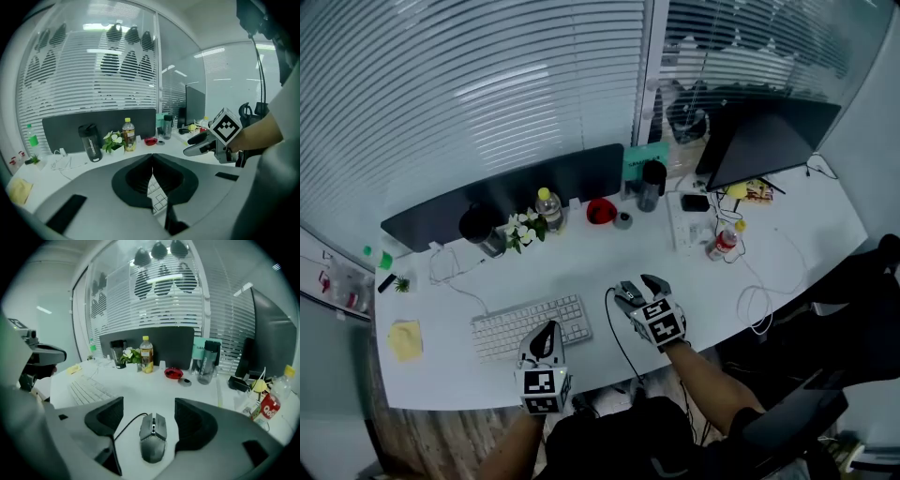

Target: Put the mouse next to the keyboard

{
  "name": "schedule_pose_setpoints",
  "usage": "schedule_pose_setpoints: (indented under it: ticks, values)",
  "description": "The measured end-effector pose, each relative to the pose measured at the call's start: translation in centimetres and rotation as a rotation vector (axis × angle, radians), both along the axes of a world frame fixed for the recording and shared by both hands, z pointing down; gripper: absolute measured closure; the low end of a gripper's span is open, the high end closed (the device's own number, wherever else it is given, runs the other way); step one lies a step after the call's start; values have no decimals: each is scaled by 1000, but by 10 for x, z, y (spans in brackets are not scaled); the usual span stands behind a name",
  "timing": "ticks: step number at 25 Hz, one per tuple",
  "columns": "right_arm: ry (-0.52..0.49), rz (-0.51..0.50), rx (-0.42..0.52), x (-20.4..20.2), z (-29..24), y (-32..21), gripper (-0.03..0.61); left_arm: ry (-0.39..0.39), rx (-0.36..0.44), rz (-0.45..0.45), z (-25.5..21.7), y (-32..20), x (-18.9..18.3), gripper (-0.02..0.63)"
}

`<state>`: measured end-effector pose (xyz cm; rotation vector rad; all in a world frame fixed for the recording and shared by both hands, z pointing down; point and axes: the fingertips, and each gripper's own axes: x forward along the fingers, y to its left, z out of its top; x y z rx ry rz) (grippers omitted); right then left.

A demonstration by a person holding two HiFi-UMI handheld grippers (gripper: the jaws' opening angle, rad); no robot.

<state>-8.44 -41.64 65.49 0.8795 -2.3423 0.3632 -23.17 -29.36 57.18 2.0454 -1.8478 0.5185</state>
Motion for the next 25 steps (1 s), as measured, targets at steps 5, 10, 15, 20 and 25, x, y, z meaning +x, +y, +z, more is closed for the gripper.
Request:
schedule_pose_setpoints:
  ticks: [5,10,15,20,25]
  values:
    - [-84,-31,49,-2,-53,13,259,67,48,-9,-36,2,0,584]
    - [-204,-12,92,1,-113,23,298,61,101,-4,-73,8,-3,584]
    - [-263,-55,160,1,-169,37,303,1,168,-27,-105,15,-8,584]
    - [-346,-91,227,4,-223,51,331,8,185,-83,-126,19,-18,584]
    - [-385,-109,296,4,-267,62,360,53,305,-81,-164,18,-24,584]
